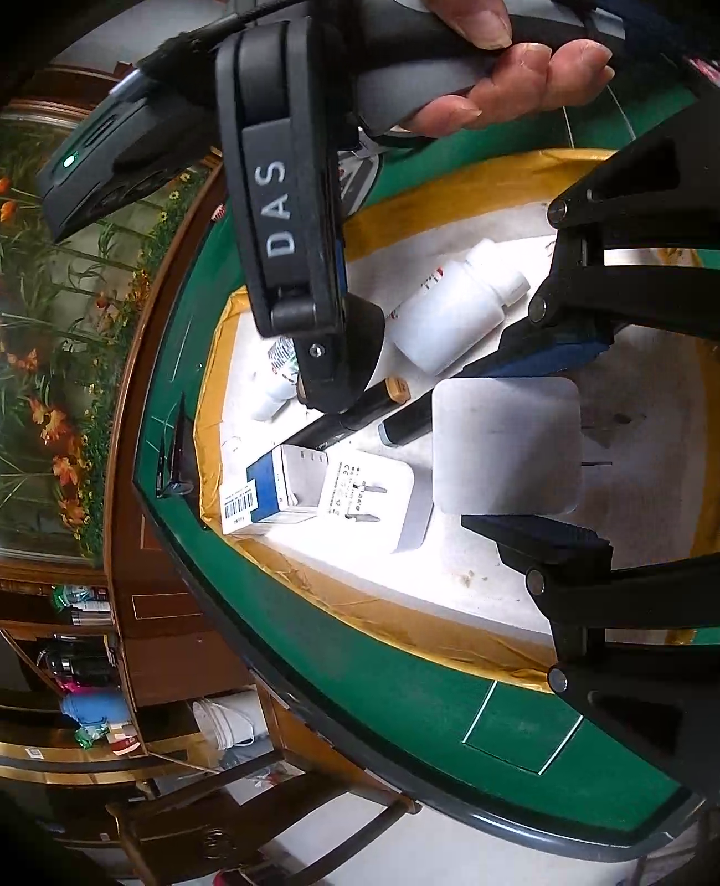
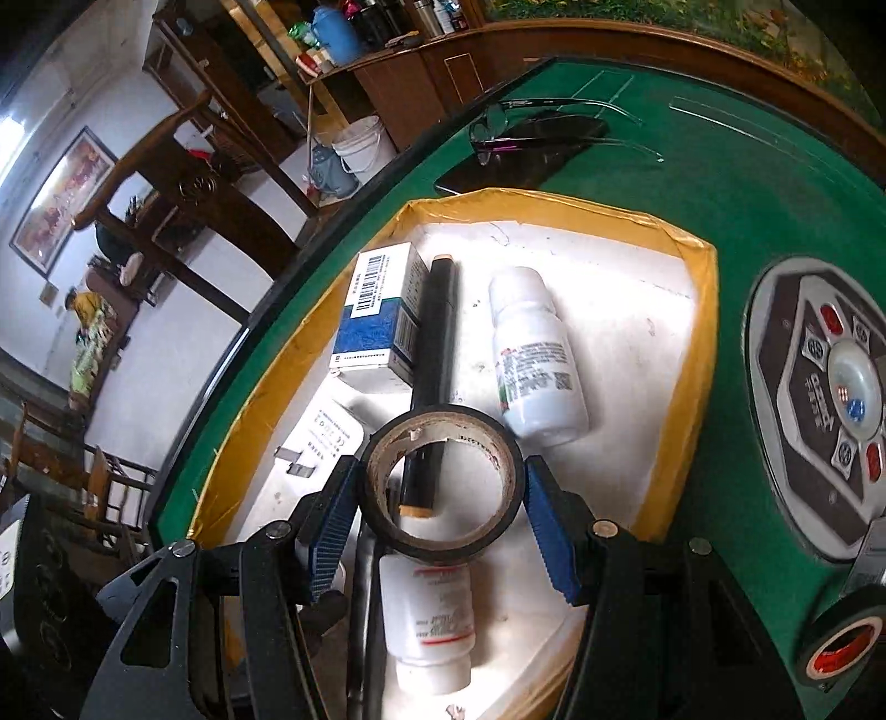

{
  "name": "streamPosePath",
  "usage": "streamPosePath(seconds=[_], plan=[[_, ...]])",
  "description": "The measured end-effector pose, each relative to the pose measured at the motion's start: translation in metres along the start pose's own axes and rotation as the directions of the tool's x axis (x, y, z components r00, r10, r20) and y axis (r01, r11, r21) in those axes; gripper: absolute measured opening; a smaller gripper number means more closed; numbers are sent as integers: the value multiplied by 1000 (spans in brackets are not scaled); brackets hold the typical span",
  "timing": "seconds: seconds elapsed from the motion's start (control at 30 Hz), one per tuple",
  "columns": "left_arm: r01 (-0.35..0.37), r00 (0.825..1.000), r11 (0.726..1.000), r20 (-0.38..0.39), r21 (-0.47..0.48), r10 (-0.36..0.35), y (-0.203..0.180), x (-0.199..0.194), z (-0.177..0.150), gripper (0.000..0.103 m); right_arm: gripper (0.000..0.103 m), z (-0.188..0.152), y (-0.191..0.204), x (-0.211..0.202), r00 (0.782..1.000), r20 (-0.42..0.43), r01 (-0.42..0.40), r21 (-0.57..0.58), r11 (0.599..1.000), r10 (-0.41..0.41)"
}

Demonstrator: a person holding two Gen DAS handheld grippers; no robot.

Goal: Organize rigid objects
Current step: 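Open the left gripper to drop the charger while the right gripper releases the tape roll into the tray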

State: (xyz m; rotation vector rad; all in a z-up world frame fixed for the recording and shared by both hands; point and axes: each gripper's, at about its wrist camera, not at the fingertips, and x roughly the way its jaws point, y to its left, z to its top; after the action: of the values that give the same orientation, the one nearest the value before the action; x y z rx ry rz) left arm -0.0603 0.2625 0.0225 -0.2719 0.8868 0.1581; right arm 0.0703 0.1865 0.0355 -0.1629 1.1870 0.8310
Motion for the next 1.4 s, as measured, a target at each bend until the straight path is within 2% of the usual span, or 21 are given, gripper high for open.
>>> streamPosePath(seconds=[0.27, 0.5, 0.67, 0.9, 1.1, 1.23, 1.37, 1.4], plan=[[-13, 1000, 1000, -15, -11, 13, 5, 5, 0, 48, 59, 6, 9, 12, 987, 20, 162, -63, 985, -161], [-23, 999, 1000, -29, -9, 23, 5, 7, 2, 48, 59, 7, 9, 15, 984, 10, 179, -82, 980, -179], [-14, 1000, 1000, -27, -27, 13, 9, 7, 2, 51, 60, 6, 10, 14, 985, 6, 172, -88, 981, -172], [-6, 999, 1000, -33, -2, 5, 2, 7, 0, 65, 64, 4, 7, 8, 990, 17, 143, -78, 987, -142], [1, 1000, 1000, -28, -3, -2, 0, 5, -3, 66, 65, 1, 2, -3, 993, 44, 110, -59, 992, -108], [15, 1000, 1000, -1, 0, -15, -1, -2, -6, 67, 65, -8, -8, -27, 995, 84, 47, -35, 998, -44], [38, 999, 999, 18, 0, -38, -3, -12, -8, 69, 65, -24, -33, -59, 989, 149, 22, -10, 1000, -20], [43, 999, 999, 28, -1, -43, -4, -18, -7, 69, 65, -28, -47, -69, 985, 166, 37, 14, 999, -39]])
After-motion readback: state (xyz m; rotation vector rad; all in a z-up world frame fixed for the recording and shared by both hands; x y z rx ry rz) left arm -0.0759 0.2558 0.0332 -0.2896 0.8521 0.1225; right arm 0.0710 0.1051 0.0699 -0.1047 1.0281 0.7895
